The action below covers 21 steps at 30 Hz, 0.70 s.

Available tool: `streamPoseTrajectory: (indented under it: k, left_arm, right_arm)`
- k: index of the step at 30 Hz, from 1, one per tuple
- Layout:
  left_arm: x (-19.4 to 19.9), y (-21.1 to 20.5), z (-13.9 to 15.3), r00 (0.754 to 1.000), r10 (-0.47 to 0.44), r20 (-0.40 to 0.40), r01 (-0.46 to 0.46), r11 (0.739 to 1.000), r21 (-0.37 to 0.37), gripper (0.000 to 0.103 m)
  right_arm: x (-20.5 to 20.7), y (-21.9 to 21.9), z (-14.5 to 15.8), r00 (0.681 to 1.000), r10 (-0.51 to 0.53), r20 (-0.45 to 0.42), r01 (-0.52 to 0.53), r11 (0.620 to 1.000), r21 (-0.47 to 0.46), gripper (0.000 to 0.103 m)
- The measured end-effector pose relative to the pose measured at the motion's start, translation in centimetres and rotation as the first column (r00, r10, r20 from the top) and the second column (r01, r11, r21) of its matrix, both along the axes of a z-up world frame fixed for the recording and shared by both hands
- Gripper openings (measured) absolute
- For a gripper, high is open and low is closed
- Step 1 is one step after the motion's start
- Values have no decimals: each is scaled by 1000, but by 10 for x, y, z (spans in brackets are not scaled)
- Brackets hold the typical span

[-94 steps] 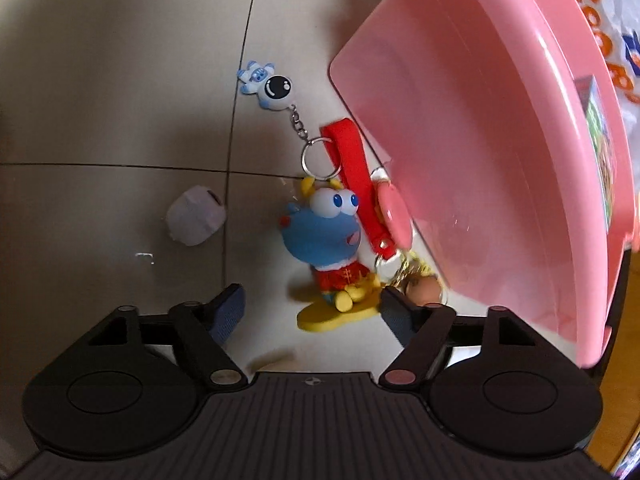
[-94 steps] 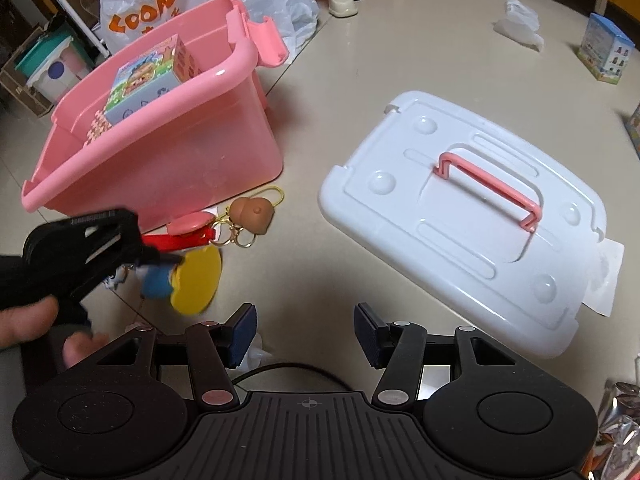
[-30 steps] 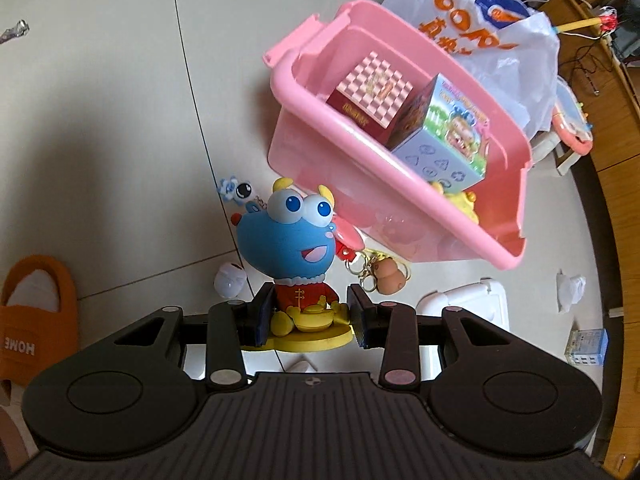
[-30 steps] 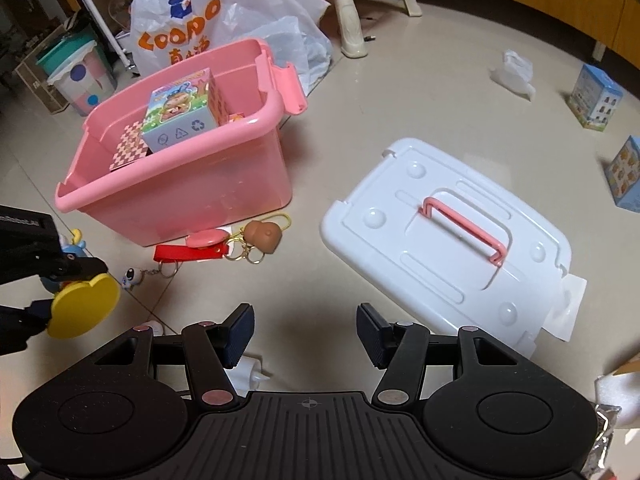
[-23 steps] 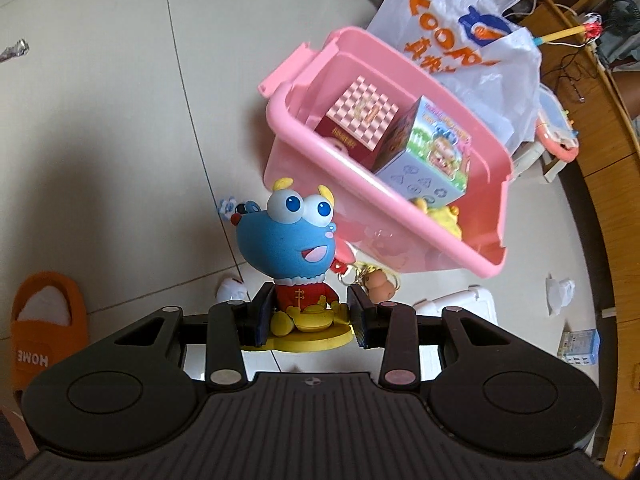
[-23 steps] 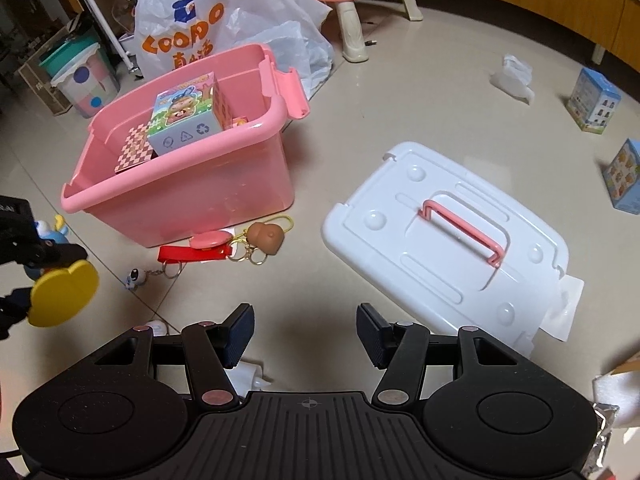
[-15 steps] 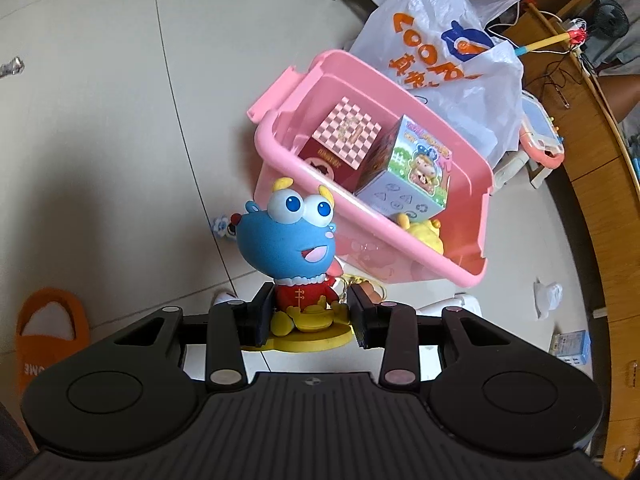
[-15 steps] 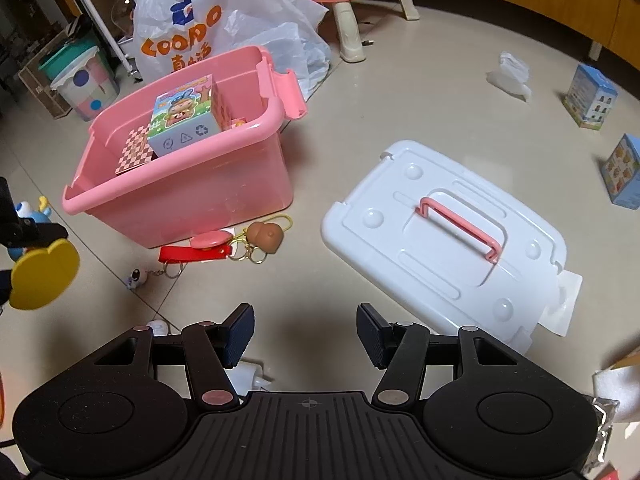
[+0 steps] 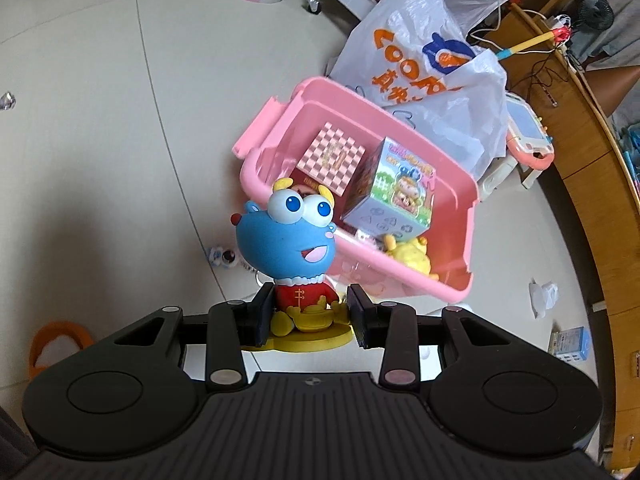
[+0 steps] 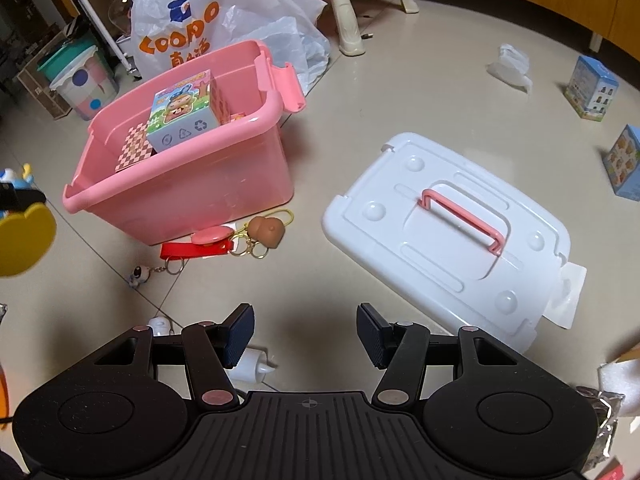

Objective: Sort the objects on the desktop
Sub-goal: 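Lower the blue monster figure into the pink bin with the left gripper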

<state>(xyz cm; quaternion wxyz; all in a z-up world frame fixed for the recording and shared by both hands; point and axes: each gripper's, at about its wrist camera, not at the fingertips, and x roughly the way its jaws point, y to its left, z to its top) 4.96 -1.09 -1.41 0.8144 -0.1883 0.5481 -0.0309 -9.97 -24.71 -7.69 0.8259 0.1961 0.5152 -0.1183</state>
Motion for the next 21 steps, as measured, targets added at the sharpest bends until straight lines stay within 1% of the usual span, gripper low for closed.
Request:
streamPoseTrajectory:
  k: [7, 11, 21]
  left_arm:
    - [15, 1, 10, 1000, -6, 12, 6, 1000, -9, 39]
    - [22, 0, 15, 999, -19, 29, 18, 1000, 14, 39]
    - [36, -7, 15, 999, -29, 25, 29, 1000, -3, 39]
  right_arm:
    - [1, 0, -3, 1000, 0, -5, 0, 1000, 6, 53]
    - [2, -1, -5, 1000, 1, -7, -1, 1000, 9, 53]
    - [4, -1, -12, 1000, -1, -20, 1, 1000, 13, 53]
